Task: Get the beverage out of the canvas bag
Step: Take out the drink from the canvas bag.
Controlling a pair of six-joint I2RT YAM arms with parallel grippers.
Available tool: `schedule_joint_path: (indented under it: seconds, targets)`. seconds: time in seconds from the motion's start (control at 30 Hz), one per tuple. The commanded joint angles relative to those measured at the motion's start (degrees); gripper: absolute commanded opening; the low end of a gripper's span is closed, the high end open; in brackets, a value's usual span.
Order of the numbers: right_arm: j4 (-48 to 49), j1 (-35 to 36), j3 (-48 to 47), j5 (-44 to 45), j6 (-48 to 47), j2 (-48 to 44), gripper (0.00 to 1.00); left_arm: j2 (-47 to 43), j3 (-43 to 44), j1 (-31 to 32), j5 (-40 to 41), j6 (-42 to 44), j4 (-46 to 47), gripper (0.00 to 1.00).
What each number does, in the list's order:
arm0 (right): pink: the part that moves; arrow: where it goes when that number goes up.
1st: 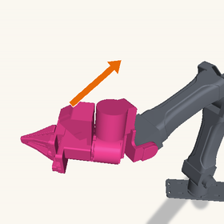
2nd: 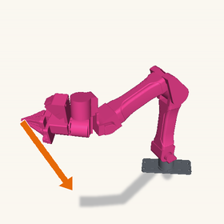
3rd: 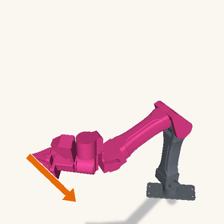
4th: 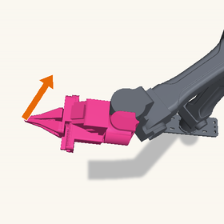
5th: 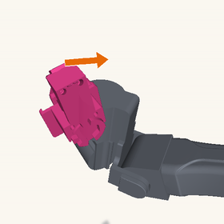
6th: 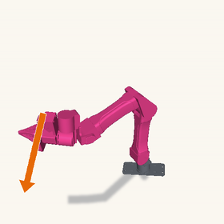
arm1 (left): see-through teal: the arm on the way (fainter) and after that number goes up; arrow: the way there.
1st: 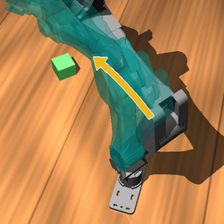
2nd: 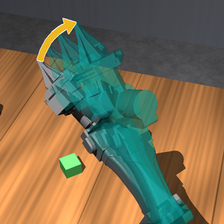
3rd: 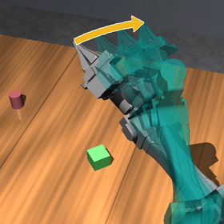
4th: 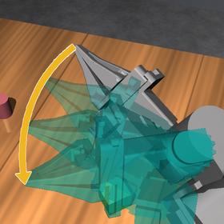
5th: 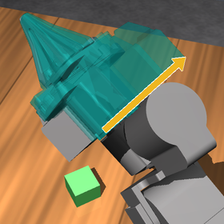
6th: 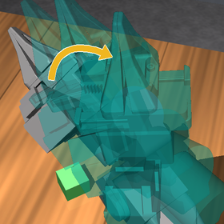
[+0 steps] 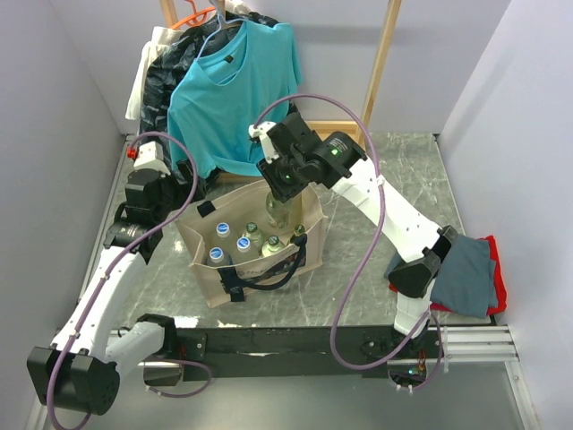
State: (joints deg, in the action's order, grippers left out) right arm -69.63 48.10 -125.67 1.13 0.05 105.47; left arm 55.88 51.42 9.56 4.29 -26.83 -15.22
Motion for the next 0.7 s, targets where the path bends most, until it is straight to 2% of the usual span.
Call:
schedule_joint_path:
  seconds: [0.0, 0.67]
  targets:
    - [4.15, 0.95, -4.76, 2.74, -0.76, -3.87, 0.00, -0.15, 0.17, -0.16, -1.31, -0.42, 2.39, 0.96]
    - [5.20, 1.56, -7.57, 9.07, -0.14, -9.58, 0.00, 0.11, 0.35, -0.25, -2.62, -0.33, 2.30, 0.96]
